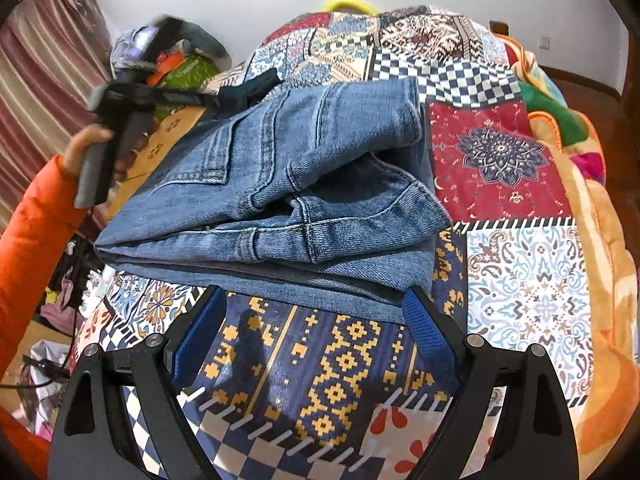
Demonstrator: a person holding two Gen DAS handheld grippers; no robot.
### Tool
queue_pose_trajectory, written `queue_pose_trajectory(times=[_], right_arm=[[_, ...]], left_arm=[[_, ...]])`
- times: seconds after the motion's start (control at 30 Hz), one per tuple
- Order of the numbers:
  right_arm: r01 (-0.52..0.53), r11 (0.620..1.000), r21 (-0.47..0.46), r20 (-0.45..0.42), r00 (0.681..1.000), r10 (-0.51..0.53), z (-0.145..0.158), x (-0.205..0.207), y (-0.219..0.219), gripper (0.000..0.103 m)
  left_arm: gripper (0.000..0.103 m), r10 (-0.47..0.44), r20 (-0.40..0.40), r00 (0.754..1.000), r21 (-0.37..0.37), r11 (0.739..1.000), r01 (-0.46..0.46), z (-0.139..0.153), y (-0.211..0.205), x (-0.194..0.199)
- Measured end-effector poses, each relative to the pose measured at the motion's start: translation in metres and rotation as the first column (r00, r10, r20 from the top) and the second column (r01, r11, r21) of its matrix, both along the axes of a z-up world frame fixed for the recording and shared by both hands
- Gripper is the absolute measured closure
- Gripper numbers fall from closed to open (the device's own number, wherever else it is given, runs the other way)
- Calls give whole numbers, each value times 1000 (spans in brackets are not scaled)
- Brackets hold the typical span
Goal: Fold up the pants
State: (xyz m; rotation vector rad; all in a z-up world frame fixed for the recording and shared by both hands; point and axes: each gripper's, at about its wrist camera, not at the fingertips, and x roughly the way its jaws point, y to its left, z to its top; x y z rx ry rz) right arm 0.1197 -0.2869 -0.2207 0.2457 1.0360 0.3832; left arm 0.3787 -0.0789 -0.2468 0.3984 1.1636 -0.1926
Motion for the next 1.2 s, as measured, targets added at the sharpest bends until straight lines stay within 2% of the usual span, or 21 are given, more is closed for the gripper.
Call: queue_pose_trajectory(times=[0.07,0.17,0.27,0.37,0.47,0.67,0.8,0.87,0.97,1.1,1.2], right_arm=[[-4,1000,-8,-8,1000,4,-1,5,1,13],[-20,999,-26,-27,999,19,-5,15,3,13],[-33,999,-32,-35,999,32,-5,33,5,13],[-33,999,-40,-12,999,32,1,47,5,13],[-16,999,-46,7,1000,17,6,55,3,13],[10,998,-62,40,999,-8,15,48,-1,13],[24,999,-42,60,998,-22,25,32,-5,13],[24,999,-43,69,997,-21,28,26,-5,13],[18,999,-49,80,997,-14,33,16,-4,13],[0,999,-49,92,996,5,39,2,2,13],[-21,998,-62,98,995,28,40,-6,8,13]], left_arm=[[1,12,16,1000,-58,998,-11,-3,12,-6],[0,3,-7,1000,-87,996,-3,-4,26,-15],[0,-18,1,1000,-77,997,18,-1,39,-31],[0,-13,44,999,-58,998,16,3,53,-54],[0,40,79,996,-88,996,-33,6,71,-84],[0,151,36,988,-165,976,-143,15,92,-143],[0,148,55,987,-184,973,-136,26,89,-188],[1,107,9,994,-213,972,-103,26,80,-206],[1,148,58,987,-210,969,-133,28,71,-228],[1,155,8,988,-290,946,-146,26,66,-231],[1,132,-15,991,-312,941,-130,27,52,-229]])
